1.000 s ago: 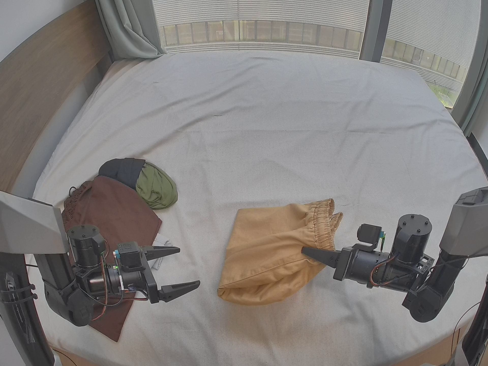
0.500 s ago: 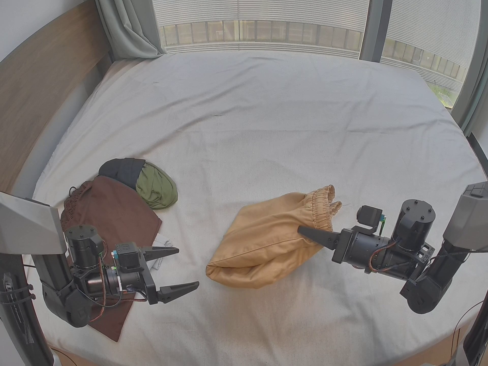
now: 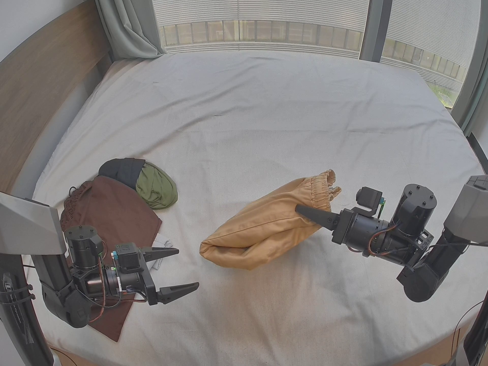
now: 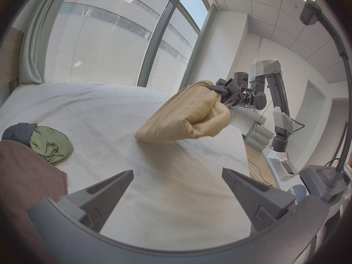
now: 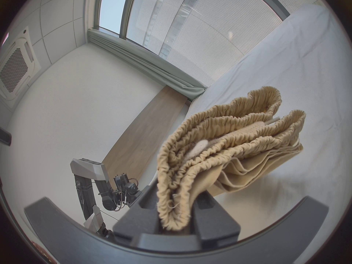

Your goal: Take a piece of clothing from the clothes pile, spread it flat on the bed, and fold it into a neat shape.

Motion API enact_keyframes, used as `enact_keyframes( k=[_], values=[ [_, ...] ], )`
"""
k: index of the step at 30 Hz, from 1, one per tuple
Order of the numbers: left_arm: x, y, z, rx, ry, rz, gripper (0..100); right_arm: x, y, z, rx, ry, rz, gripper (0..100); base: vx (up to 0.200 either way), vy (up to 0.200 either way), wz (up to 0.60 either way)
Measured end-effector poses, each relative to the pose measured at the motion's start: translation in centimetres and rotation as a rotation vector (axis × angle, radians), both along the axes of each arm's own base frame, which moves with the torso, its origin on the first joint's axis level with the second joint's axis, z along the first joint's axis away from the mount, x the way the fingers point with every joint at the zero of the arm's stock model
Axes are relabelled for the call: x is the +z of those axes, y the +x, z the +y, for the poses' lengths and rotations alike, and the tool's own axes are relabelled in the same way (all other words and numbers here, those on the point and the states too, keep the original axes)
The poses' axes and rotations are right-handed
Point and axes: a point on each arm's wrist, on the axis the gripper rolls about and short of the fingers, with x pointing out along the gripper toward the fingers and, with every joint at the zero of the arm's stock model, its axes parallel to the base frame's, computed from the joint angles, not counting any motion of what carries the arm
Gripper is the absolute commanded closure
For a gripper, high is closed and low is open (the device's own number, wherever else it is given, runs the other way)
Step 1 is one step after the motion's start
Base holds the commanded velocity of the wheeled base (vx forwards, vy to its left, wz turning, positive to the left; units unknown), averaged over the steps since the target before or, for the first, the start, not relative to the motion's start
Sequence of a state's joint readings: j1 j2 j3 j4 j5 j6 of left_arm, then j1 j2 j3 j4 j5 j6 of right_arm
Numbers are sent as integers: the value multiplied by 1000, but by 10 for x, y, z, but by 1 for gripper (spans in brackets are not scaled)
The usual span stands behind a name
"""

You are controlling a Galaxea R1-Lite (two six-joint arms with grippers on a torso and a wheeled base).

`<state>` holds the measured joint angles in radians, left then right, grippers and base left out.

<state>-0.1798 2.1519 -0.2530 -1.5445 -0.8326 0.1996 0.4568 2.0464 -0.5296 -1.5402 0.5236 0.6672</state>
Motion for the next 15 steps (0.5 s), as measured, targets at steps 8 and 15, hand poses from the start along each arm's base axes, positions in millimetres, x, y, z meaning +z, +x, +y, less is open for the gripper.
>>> enact_keyframes(
  k=[8,15],
  values=[
    [0,0,0,0,0,0,0,13,13,-3,25,30,-57,100,0,0,0],
    [0,0,0,-1,0,0,0,31,30,-4,37,91,-99,100,0,0,0]
  ],
)
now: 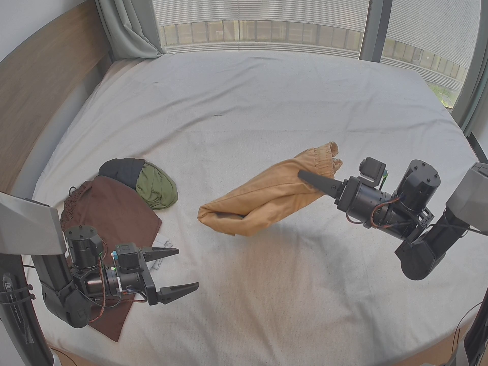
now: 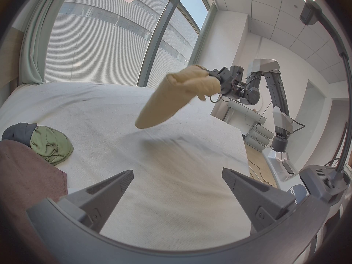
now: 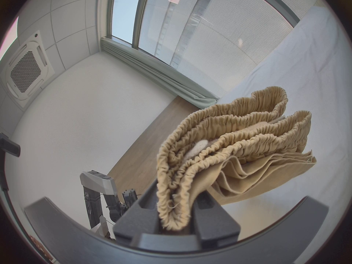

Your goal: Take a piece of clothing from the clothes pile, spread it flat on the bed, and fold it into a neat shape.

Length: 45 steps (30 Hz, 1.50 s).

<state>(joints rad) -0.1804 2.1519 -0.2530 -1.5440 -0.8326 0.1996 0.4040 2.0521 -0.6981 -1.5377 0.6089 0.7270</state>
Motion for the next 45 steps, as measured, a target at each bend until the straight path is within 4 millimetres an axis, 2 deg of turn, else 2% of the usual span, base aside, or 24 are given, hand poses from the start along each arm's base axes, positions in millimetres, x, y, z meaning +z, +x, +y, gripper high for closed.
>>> enact_keyframes(
  k=[17,28,35,45],
  values=[
    [0,0,0,0,0,0,0,22,45,7,48,13,-55,100,0,0,0],
    [-1,0,0,0,1,2,0,46,89,11,36,42,-58,100,0,0,0],
    [-1,0,0,0,1,4,0,36,109,10,22,48,-37,100,0,0,0],
    [-1,0,-2,-6,0,2,0,25,125,13,19,49,-27,100,0,0,0]
  ],
)
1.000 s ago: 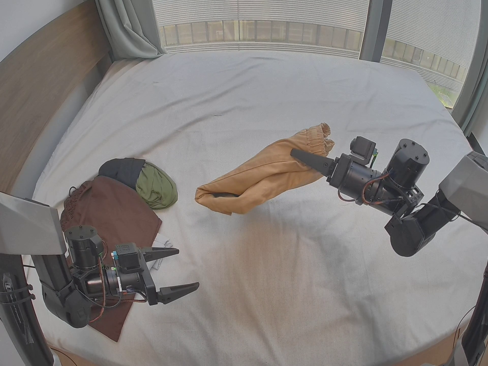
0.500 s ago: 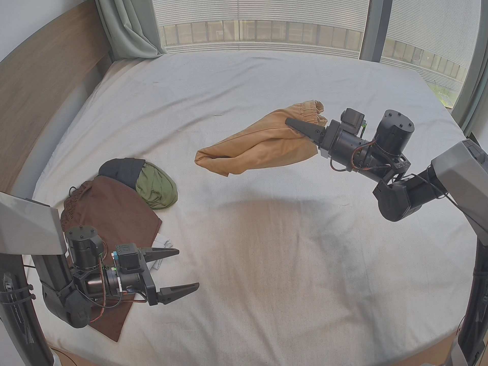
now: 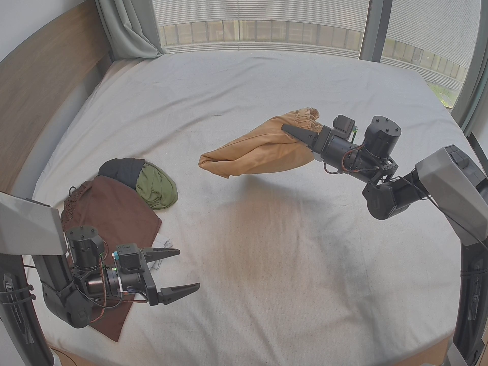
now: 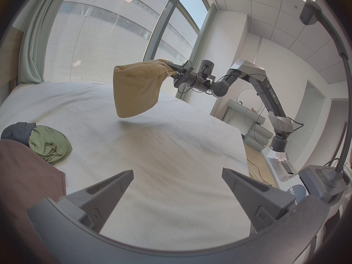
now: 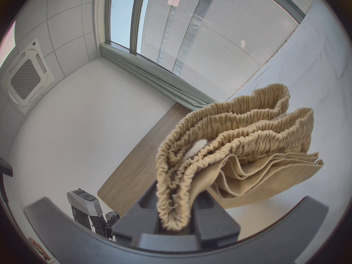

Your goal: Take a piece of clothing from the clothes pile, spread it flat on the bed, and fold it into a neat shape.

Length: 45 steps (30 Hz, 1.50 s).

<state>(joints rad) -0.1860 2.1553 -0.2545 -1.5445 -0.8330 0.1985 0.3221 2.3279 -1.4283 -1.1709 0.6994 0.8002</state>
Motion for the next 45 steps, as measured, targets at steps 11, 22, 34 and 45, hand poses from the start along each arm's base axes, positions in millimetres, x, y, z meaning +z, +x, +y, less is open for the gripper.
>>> enact_keyframes(
  k=[11,22,34,45],
  values=[
    [-1,1,1,3,1,3,0,7,13,4,-5,4,-3,100,0,0,0],
    [-2,0,1,3,2,8,0,5,30,9,-2,22,-7,100,0,0,0],
    [-2,0,-1,-3,1,6,0,0,45,15,-12,72,-6,100,0,0,0],
    [-2,0,-1,-2,1,8,0,-90,42,15,-41,26,186,100,0,0,0]
  ],
)
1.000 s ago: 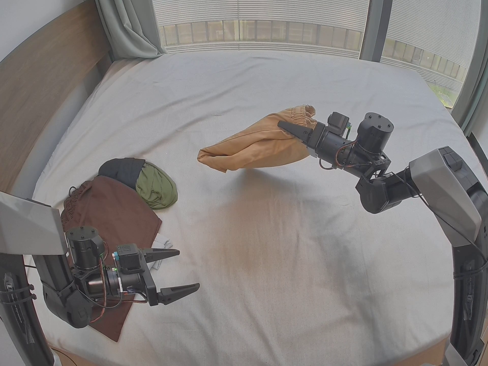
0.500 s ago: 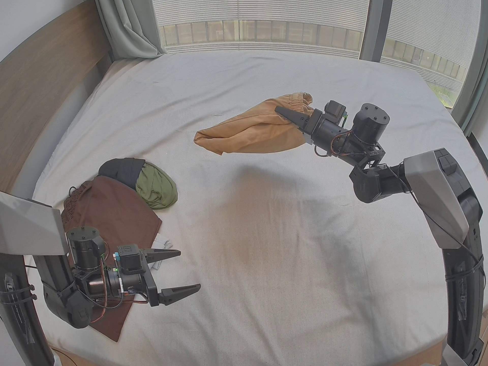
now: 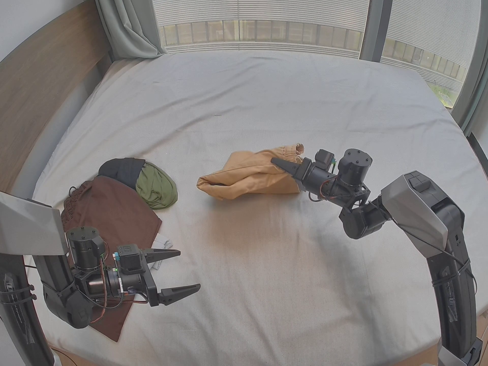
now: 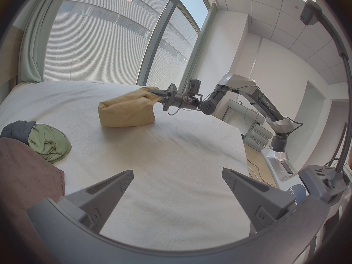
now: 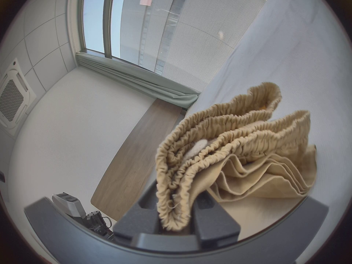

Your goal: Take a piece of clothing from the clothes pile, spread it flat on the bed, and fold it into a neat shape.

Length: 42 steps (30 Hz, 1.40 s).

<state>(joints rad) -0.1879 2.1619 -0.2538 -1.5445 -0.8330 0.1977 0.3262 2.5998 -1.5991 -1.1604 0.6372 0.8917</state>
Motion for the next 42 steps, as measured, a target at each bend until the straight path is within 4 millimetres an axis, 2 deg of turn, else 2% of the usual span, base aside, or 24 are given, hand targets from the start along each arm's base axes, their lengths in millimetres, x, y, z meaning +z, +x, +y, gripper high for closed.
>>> enact_keyframes(
  k=[8,17,24,29,30,37,42],
  values=[
    [1,-1,-3,-11,-1,-1,0,-28,-30,-14,-9,-14,52,100,0,0,0],
    [2,-1,-3,-13,-2,-5,0,-54,-53,-19,-7,-28,101,100,0,0,0],
    [2,-2,-4,-14,-2,-5,0,-78,-61,-19,-4,-40,135,100,0,0,0],
    [2,-1,-4,-14,-2,-5,0,-87,-62,-21,-11,-47,156,100,0,0,0],
    [2,-1,-4,-14,-2,-5,0,-88,-62,-21,-15,-46,155,0,0,0,0],
    [2,-1,-4,-16,-2,-5,0,-92,-63,-24,-25,-45,152,0,0,0,0],
    [2,-1,-4,-16,-2,-6,0,-92,-67,-34,-43,-55,166,0,0,0,0]
  ],
)
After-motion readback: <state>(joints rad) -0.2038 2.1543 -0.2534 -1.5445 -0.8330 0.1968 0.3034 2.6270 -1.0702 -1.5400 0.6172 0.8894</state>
